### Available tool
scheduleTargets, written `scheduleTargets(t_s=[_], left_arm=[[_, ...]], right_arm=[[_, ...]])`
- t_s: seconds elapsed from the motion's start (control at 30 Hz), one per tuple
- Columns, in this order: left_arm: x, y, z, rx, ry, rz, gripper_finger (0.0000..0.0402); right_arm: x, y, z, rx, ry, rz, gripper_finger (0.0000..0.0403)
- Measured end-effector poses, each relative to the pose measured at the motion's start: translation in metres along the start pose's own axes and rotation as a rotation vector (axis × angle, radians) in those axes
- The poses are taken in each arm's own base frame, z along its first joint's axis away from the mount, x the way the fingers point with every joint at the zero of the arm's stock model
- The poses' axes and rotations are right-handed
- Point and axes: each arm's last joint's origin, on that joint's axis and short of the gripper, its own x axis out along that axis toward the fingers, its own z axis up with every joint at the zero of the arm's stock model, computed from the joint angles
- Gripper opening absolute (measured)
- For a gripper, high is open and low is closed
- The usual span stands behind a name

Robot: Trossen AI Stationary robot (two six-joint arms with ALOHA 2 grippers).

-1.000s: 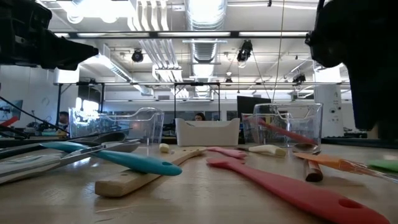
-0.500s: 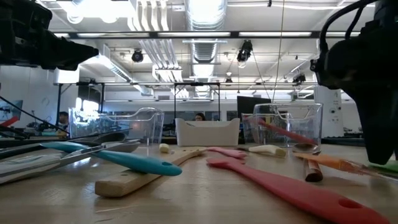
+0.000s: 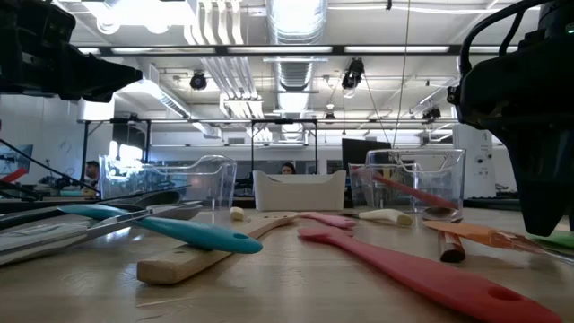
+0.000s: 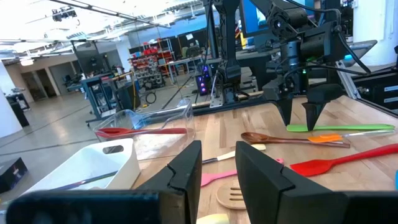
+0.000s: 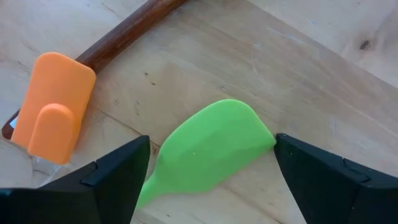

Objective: Pick & Place Kitchen Items
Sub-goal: Put the green spatula into the left transparent bin

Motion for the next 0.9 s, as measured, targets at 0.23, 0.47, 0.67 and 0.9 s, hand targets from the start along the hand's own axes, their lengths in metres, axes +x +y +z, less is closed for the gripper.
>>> scheduleTargets(t_s=[0.23,0.47,0.67,0.9], left_arm=[[0.0000,0.0000,0.0000,-0.001,0.000,0.000,0.0101],[0.0000,0.0000,0.0000,-0.001,0.000,0.000,0.0101],[0.0000,0.0000,0.0000,-0.001,0.000,0.000,0.0101],[0.0000,0.0000,0.0000,-0.001,0.000,0.000,0.0101]], right_arm=[[0.0016,-0.0017,0.0000,0.000,0.000,-0.005,0.0327],[0.0029,-0.0052,0.0004,0.018,-0.004,-0.028,0.0326],[0.0031,-0.0066,0.0006,0.005,-0.004,-0.040,0.0303],[-0.0019,-0.0048,0.0019,-0.121,-0.049,-0.033,0.0278]])
